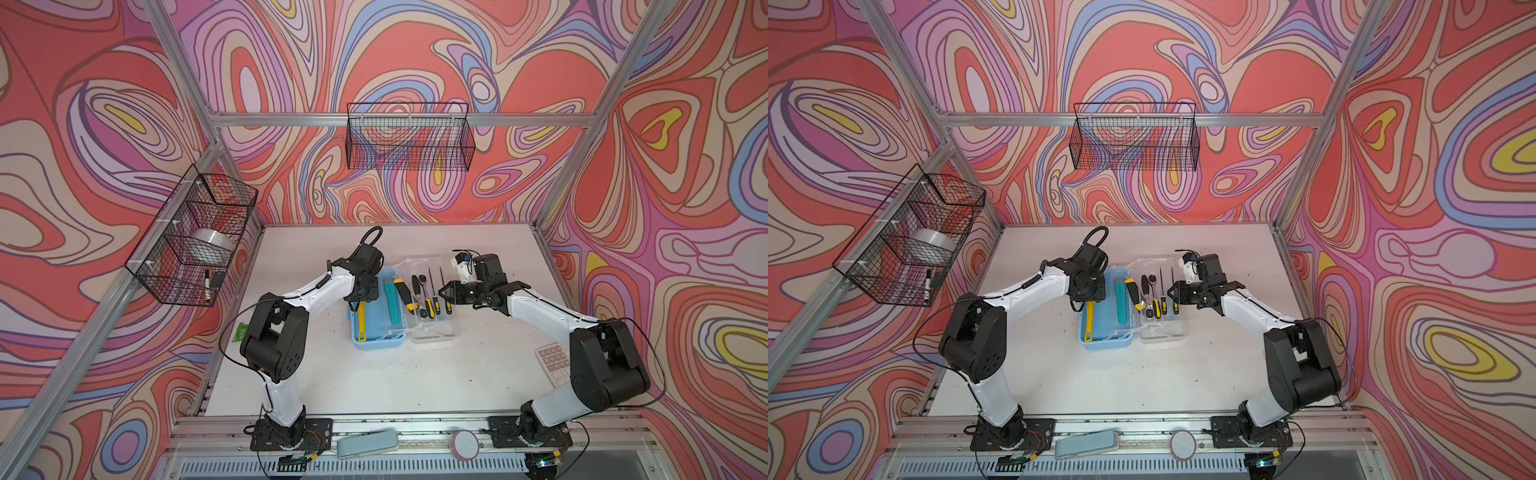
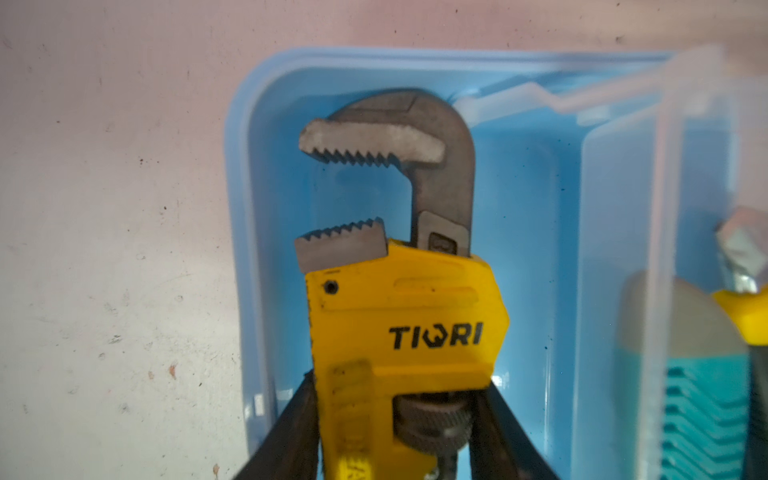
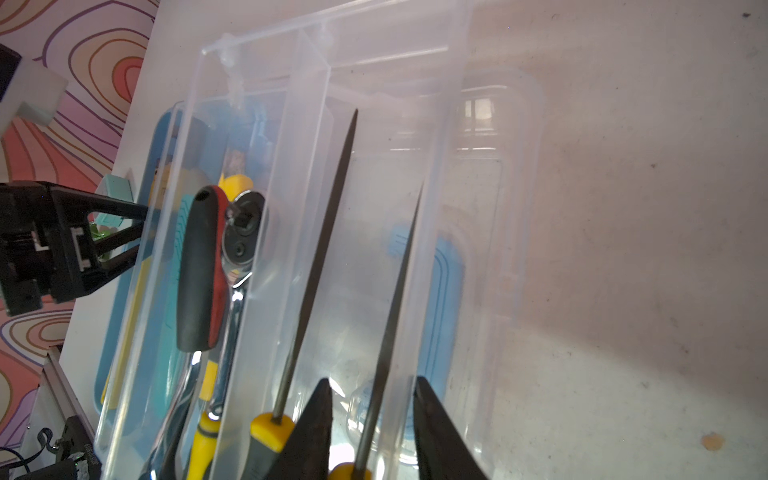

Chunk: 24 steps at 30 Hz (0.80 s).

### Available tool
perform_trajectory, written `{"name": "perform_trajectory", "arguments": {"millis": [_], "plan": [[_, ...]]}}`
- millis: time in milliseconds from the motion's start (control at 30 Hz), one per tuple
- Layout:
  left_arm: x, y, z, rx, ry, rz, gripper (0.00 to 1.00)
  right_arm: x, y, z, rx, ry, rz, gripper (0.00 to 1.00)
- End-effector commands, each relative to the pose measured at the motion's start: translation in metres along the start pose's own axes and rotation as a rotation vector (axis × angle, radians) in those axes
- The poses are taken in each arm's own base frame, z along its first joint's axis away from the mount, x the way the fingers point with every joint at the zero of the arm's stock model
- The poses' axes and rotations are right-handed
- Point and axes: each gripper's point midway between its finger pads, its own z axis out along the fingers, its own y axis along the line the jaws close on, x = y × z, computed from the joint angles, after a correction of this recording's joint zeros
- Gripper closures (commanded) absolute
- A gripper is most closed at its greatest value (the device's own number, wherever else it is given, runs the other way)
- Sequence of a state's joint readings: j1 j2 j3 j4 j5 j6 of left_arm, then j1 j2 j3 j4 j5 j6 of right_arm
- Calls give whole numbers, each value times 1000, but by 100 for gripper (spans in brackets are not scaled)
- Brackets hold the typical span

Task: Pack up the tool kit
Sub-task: 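Hold the wrench inside the box with the left gripper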

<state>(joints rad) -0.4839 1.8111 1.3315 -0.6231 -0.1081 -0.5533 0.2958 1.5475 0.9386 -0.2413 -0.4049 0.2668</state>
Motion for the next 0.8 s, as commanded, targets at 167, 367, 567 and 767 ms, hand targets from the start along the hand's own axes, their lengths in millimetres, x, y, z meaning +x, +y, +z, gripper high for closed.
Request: {"name": "perform_trajectory", "arguments": {"millis": [167, 367, 567, 767], "plan": [[-25, -13, -41, 101, -159, 15, 95, 22, -21, 10, 88, 86, 16, 68], [-22, -14, -43, 136, -198, 26, 95, 21, -20, 12, 82, 84, 21, 68], [-23, -18, -52, 152, -181, 81, 94, 21, -21, 12, 88, 86, 23, 68], [-19, -23, -54, 163, -129, 108, 94, 21, -22, 13, 91, 85, 27, 68]]}}
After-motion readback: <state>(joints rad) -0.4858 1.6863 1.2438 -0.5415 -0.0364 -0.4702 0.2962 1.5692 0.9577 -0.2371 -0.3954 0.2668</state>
